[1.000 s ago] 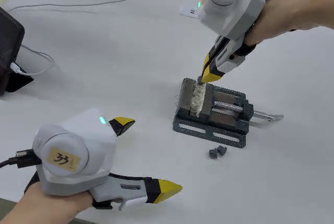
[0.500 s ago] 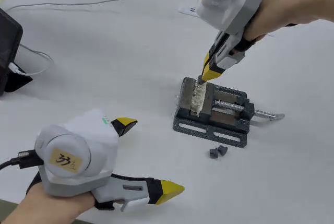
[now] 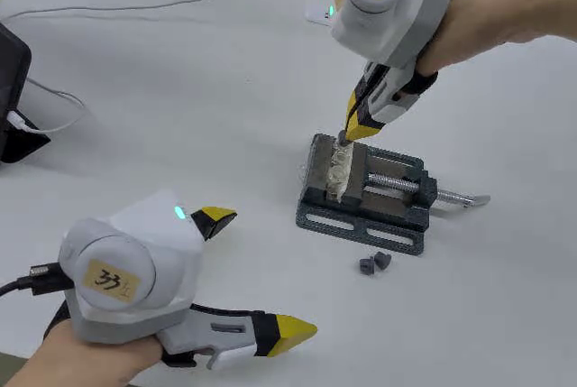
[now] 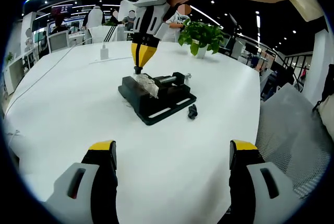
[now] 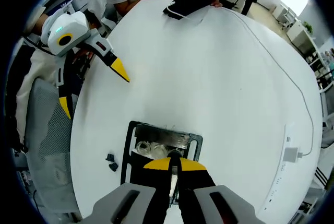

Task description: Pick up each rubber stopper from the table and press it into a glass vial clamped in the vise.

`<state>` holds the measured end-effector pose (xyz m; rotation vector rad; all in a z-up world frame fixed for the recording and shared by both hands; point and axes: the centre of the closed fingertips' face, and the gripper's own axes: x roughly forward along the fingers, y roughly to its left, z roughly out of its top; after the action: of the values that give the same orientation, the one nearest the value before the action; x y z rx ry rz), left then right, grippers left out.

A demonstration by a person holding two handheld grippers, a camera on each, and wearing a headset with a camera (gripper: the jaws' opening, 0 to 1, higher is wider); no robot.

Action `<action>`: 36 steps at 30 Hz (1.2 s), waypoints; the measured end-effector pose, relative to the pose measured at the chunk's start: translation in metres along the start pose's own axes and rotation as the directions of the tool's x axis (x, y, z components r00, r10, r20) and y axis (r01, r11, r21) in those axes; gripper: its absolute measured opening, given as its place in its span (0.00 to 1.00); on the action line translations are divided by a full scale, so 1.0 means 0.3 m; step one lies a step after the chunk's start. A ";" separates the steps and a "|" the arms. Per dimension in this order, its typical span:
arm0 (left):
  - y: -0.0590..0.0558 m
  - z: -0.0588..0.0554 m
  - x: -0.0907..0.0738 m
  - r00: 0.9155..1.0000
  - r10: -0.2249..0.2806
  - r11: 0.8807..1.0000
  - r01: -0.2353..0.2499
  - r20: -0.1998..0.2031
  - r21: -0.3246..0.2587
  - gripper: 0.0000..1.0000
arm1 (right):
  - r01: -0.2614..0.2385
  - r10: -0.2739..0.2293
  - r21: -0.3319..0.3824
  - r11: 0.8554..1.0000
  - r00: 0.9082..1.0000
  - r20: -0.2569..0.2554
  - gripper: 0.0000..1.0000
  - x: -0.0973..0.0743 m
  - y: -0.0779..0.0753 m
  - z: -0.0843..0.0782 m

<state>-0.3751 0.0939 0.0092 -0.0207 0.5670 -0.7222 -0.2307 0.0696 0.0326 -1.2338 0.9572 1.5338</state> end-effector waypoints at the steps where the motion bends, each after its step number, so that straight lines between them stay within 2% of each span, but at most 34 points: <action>1: -0.001 -0.001 0.000 1.000 0.000 1.000 0.000 -0.001 0.000 0.88 | 0.001 -0.001 -0.004 1.000 1.000 -0.003 0.00 0.002 -0.004 0.000; 10: 0.000 -0.005 0.000 1.000 0.001 1.000 -0.001 0.000 -0.004 0.88 | 0.014 -0.015 -0.044 0.999 1.000 -0.014 0.00 0.001 -0.005 0.001; 19: 0.000 -0.004 0.002 1.000 0.001 1.000 -0.001 -0.001 -0.002 0.88 | 0.025 -0.026 -0.052 0.998 0.999 -0.018 0.00 0.002 -0.007 0.000; 29: -0.008 -0.010 0.013 1.000 -0.009 1.000 0.009 -0.005 -0.008 0.87 | 0.019 -0.019 0.007 1.000 1.000 0.002 0.00 0.002 0.009 0.001; 36: -0.011 0.004 0.021 1.000 -0.015 1.000 0.015 0.006 -0.012 0.87 | 0.014 -0.014 0.052 0.999 1.000 0.011 0.00 0.004 0.007 -0.004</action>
<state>-0.3727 0.0872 0.0079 -0.0382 0.5655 -0.7330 -0.2324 0.0681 0.0312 -1.1910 0.9734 1.4945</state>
